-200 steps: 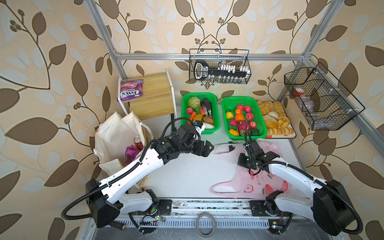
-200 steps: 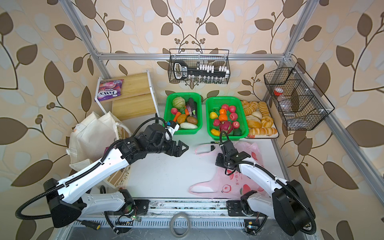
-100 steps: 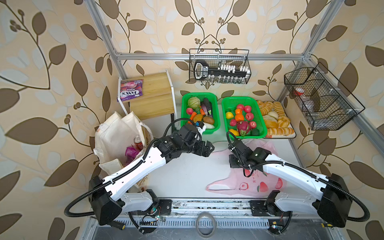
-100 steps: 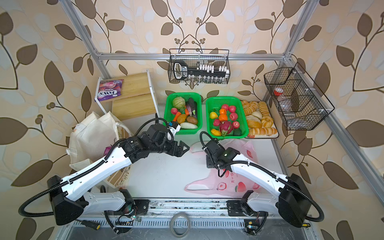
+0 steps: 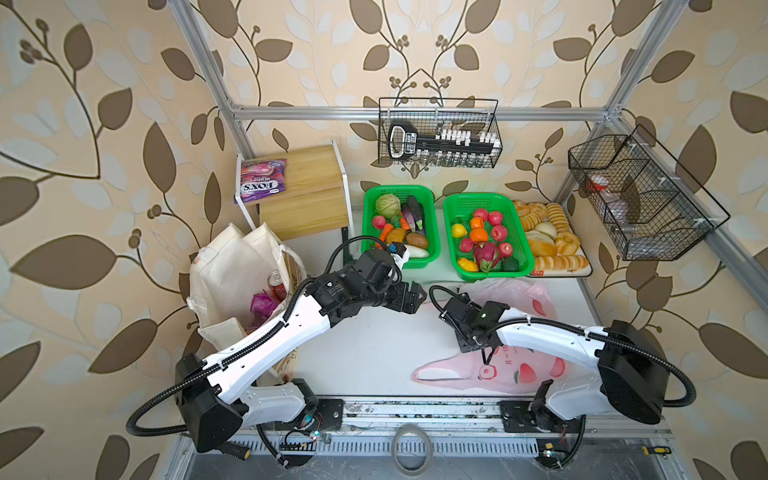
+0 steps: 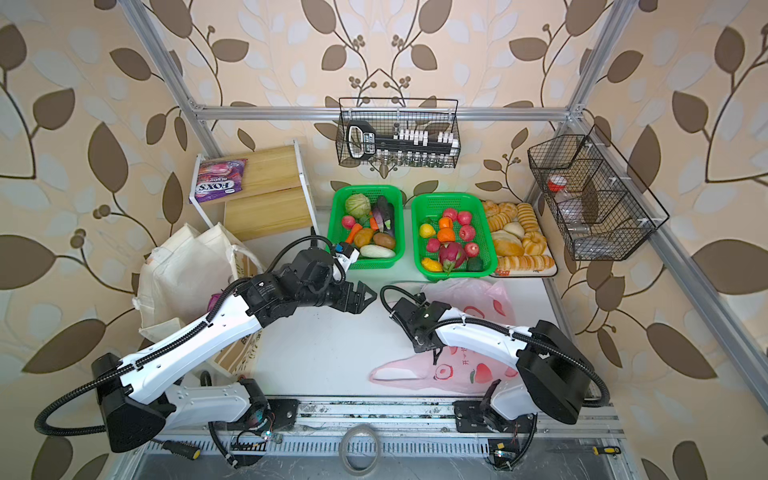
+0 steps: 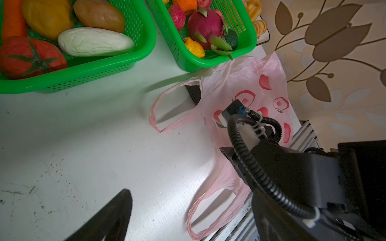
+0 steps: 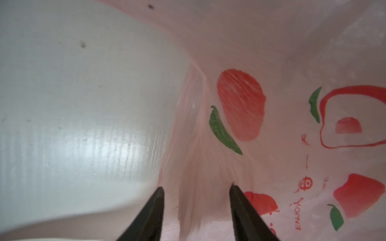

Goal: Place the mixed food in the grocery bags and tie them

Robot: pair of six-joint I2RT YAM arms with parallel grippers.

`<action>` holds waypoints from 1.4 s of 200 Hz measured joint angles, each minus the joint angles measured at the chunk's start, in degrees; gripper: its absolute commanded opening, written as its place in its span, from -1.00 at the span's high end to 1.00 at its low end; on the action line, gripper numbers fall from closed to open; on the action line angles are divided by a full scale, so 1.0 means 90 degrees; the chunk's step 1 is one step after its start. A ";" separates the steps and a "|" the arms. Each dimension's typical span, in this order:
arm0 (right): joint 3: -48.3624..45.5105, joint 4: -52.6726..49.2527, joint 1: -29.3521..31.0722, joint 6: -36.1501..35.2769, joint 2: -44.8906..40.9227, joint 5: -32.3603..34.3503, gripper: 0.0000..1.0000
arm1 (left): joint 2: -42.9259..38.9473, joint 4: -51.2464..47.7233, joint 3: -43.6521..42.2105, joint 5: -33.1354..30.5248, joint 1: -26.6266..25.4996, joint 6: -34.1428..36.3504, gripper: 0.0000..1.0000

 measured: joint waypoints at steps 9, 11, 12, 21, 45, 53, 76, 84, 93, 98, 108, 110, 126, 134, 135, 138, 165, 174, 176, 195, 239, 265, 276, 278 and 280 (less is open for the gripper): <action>-0.0039 -0.0017 0.0000 0.0024 -0.0034 0.0073 0.64 | -0.0044 -0.0024 0.0000 -0.0066 0.0000 0.0000 -0.83; -0.0051 -0.0012 0.0000 0.0063 -0.0044 0.0078 0.69 | -0.0053 -0.0029 -0.0002 -0.0090 0.0000 0.0000 -0.83; -0.0053 -0.0015 0.0000 0.0046 -0.0049 0.0073 0.72 | -0.0061 -0.0029 -0.0002 -0.0104 0.0000 -0.0002 -0.83; -0.0090 -0.0024 0.0000 -0.0022 -0.0163 0.0117 0.93 | -0.0117 -0.0029 -0.0002 -0.0170 0.0000 -0.0005 -0.83; -0.0129 -0.0044 -0.0017 0.0029 -0.0797 0.0265 1.00 | -0.0352 -0.0024 -0.0109 -0.0495 0.0000 -0.0036 -0.83; -0.0129 -0.0039 -0.0063 0.0022 -0.1071 0.0282 1.00 | -0.0440 -0.0027 -0.0158 -0.0607 0.0000 -0.0058 -0.83; -0.0124 -0.0036 -0.0447 -0.0083 -0.1749 0.0192 1.00 | -0.0656 -0.0022 -0.0236 -0.0925 0.0000 -0.0131 -0.84; -0.0119 -0.0039 -0.0648 -0.0182 -0.1953 0.0029 1.00 | -0.0714 -0.0019 -0.0250 -0.1032 0.0000 -0.0143 -0.85; -0.0095 -0.0041 -0.0889 -0.0318 -0.2188 -0.0206 1.00 | -0.0780 -0.0022 -0.0257 -0.1168 0.0000 -0.0158 -0.85; -0.0073 -0.0046 -0.1037 -0.0401 -0.2307 -0.0364 1.00 | -0.0816 -0.0019 -0.0262 -0.1248 0.0000 -0.0165 -0.85; -0.0010 -0.0053 -0.1338 -0.0580 -0.2579 -0.0746 1.00 | -0.0872 -0.0022 -0.0262 -0.1360 0.0002 -0.0182 -0.84; 0.0005 -0.0053 -0.1404 -0.0614 -0.2625 -0.0831 1.00 | -0.0879 -0.0019 -0.0262 -0.1387 0.0002 -0.0182 -0.84; 0.0165 -0.0078 -0.1887 -0.0833 -0.2997 -0.1450 1.00 | -0.0937 -0.0017 -0.0262 -0.1549 0.0002 -0.0194 -0.82; 0.0265 -0.0080 -0.2144 -0.0930 -0.3174 -0.1734 1.00 | -0.0942 -0.0015 -0.0262 -0.1622 0.0005 -0.0197 -0.82; 0.0279 -0.0080 -0.2188 -0.0945 -0.3198 -0.1780 1.00 | -0.0942 -0.0015 -0.0262 -0.1627 0.0005 -0.0197 -0.82; 0.0313 -0.0075 -0.2273 -0.0969 -0.3252 -0.1865 1.00 | -0.0940 -0.0015 -0.0262 -0.1644 0.0005 -0.0197 -0.82; 0.0466 -0.0022 -0.2827 -0.1081 -0.3621 -0.2441 1.00 | -0.0797 -0.0053 -0.0192 -0.1826 0.0053 -0.0177 -0.74; 0.0466 -0.0007 -0.2909 -0.1090 -0.3691 -0.2538 1.00 | -0.0663 -0.0085 -0.0083 -0.1851 0.0124 -0.0175 -0.71; 0.0466 -0.0007 -0.2919 -0.1093 -0.3704 -0.2555 1.00 | -0.0627 -0.0085 -0.0053 -0.1841 0.0155 -0.0172 -0.70; 0.0466 0.0019 -0.2943 -0.1117 -0.3718 -0.2718 1.00 | -0.0185 -0.0153 0.0347 -0.1768 0.0576 -0.0148 -0.66; 0.0464 0.0126 -0.2948 -0.1139 -0.3723 -0.2914 1.00 | 0.1477 -0.0180 0.1819 -0.1586 0.1263 0.0080 -0.63; 0.0464 0.0155 -0.2975 -0.1137 -0.3750 -0.2909 1.00 | 0.2907 -0.0119 0.2807 -0.1615 0.1263 0.0282 -0.68; 0.0464 0.0158 -0.2977 -0.1134 -0.3798 -0.2890 1.00 | 0.3602 -0.0185 0.3286 -0.1613 0.1265 0.0364 -0.69; 0.0464 0.0160 -0.2977 -0.1134 -0.3810 -0.2888 1.00 | 0.3679 -0.0204 0.3351 -0.1615 0.1265 0.0374 -0.69; 0.0464 0.0160 -0.2977 -0.1134 -0.3820 -0.2888 1.00 | 0.3786 -0.0221 0.3444 -0.1615 0.1265 0.0376 -0.69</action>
